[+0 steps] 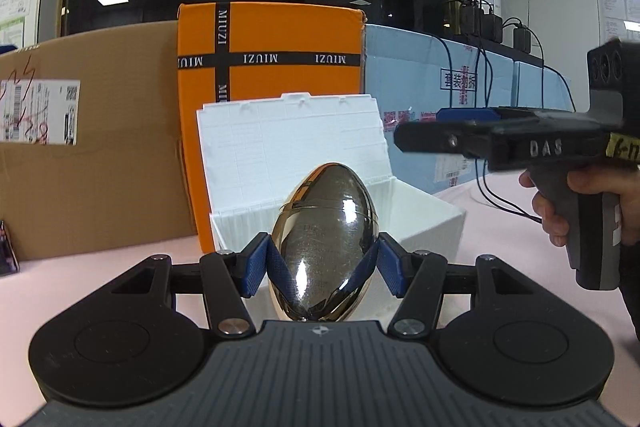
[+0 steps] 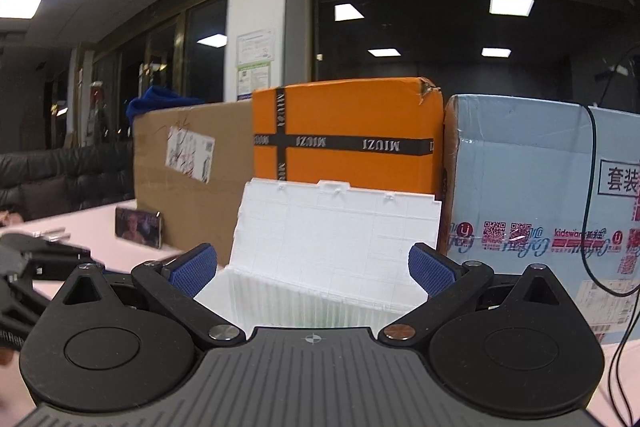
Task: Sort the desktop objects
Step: 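Lift the gold egg with the left tool and carry it over the box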
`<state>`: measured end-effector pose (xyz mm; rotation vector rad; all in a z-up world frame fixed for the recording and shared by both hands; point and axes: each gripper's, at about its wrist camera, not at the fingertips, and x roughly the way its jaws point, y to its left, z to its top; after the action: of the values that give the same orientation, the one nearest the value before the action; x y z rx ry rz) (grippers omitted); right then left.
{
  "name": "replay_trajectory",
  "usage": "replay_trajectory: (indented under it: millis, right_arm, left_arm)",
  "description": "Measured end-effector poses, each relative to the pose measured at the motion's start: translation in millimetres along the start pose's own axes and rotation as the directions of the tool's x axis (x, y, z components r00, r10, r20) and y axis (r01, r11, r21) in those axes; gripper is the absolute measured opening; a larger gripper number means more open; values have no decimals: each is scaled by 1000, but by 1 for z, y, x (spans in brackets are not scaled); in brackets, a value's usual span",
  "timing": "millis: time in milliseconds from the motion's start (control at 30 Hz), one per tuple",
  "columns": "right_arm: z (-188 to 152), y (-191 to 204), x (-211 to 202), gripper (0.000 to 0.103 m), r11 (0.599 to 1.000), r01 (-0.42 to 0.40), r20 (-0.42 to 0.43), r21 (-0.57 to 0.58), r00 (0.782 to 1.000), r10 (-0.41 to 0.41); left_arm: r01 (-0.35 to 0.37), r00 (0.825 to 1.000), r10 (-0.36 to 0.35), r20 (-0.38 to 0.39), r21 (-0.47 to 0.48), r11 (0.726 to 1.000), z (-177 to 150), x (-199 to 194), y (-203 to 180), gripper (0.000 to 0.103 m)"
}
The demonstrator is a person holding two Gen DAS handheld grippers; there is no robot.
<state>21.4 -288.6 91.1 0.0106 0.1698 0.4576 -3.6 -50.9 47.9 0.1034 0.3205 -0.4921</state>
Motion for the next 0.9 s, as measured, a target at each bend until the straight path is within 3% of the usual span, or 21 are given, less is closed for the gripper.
replay_trajectory:
  millis: [100,267,700,900]
  right_arm:
    - [3,-5,13,103,997,-5,11,80,1000,4]
    - [-10,-11,15,103,997,31,-18,64,999,-29]
    - [-23,-49,18,103,979,111,-57,171,993,-102]
    - [-27,-55,19,103,974,118,-68,195,992,-107]
  left_arm:
    - [-19,1000,19,-9,10,1000,6,15,6,54]
    - [-17,999,18,-33,58,998,13,36,11,54]
    - [48,989,-24,-148,161,986,14,87,9,54]
    - [64,984,-39,-174,143,988,16,96,12,54]
